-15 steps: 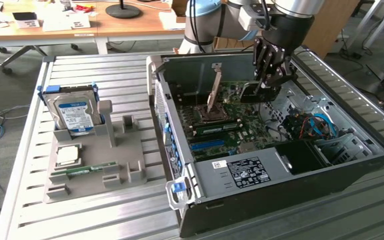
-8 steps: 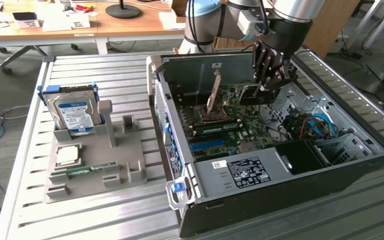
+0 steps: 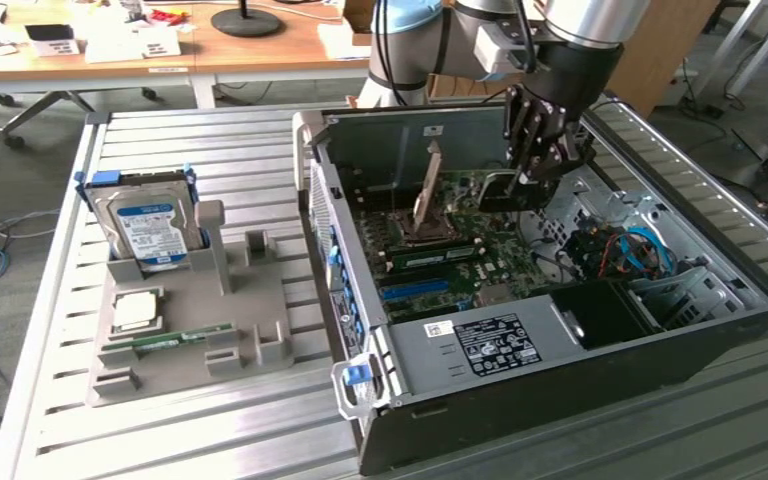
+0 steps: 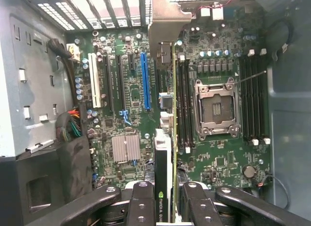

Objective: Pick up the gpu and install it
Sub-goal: 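Insert the gpu into the slot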

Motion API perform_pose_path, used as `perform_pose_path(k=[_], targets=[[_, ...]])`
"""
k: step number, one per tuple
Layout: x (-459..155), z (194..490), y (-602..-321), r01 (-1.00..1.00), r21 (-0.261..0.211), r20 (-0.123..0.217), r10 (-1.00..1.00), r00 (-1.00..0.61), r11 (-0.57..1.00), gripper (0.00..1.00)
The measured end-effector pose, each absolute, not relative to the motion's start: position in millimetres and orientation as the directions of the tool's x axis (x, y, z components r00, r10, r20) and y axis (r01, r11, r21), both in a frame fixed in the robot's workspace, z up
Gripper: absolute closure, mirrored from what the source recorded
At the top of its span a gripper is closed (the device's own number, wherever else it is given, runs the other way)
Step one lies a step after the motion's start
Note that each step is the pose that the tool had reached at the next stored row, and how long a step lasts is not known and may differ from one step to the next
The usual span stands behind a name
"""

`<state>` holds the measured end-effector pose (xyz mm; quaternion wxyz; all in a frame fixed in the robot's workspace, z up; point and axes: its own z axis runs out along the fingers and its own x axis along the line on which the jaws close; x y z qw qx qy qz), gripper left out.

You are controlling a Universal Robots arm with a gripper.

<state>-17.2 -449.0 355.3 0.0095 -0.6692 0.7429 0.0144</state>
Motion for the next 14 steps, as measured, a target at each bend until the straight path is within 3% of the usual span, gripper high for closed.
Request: perform_pose_path(k=[14], targets=[[-17.4, 348.6, -450.1, -0.995, 0.009, -0.033, -0.994, -0.104, 0.104, 0.73]])
